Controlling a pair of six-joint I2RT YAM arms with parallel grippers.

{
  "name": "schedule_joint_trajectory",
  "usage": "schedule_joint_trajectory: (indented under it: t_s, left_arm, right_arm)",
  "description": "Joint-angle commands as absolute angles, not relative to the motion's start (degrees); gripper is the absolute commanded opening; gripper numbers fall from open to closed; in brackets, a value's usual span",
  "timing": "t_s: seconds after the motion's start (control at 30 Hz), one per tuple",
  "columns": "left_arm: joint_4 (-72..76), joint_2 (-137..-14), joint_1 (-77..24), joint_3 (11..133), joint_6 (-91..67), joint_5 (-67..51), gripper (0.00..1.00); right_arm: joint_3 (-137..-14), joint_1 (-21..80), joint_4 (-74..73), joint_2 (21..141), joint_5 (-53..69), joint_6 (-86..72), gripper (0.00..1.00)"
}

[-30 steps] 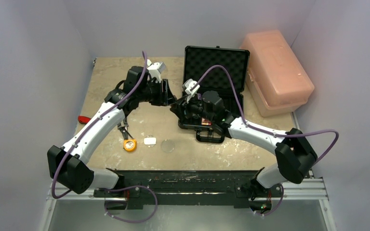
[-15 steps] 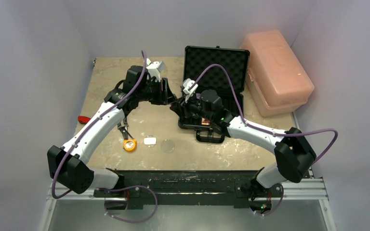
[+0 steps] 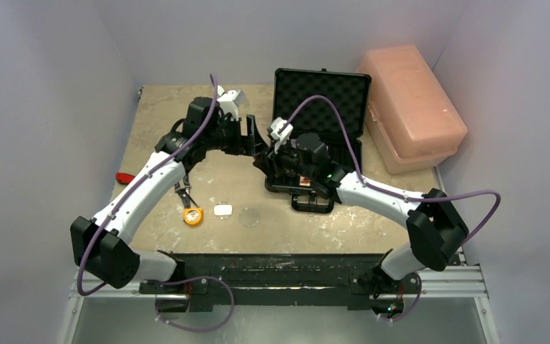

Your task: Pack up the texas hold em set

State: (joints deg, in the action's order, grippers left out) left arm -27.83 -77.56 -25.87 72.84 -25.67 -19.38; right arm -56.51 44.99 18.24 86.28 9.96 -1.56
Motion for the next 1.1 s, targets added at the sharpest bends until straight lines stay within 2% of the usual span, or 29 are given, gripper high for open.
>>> schedule_joint_trajectory:
  t_s: [0.0,0.1,0.3,0.9,1.07]
  left_arm:
    - [-24.01,-75.52,-25.36,73.58,-24.66,-19.59,0.84]
    - [-23.73,-74.27,-25.24,72.83,-24.00,-17.78,0.91]
    - [-24.06,-72.77,-24.15,72.38,-23.79,-14.98,0.94]
    - [-23.73,-66.60,-20.92,69.83,-21.74,-5.37,0.91]
    - [-23.78,-66.52,-20.92,69.87,-21.27,-4.79,0.89]
  right_arm:
    - [-57.39,45.13,20.07,83.56,9.26,-2.79,0.00]
    - [-56.45,45.15,19.67,82.34,7.75,-4.02,0.00]
    - [-55.31,45.13,17.58,80.21,3.99,-6.60,0.00]
    - [-57.46,44.26,2.86,77.72,-20.93,-17.05,0.00]
    - [-60.33,39.56,-1.62,79.68,-20.73,-17.87,0.00]
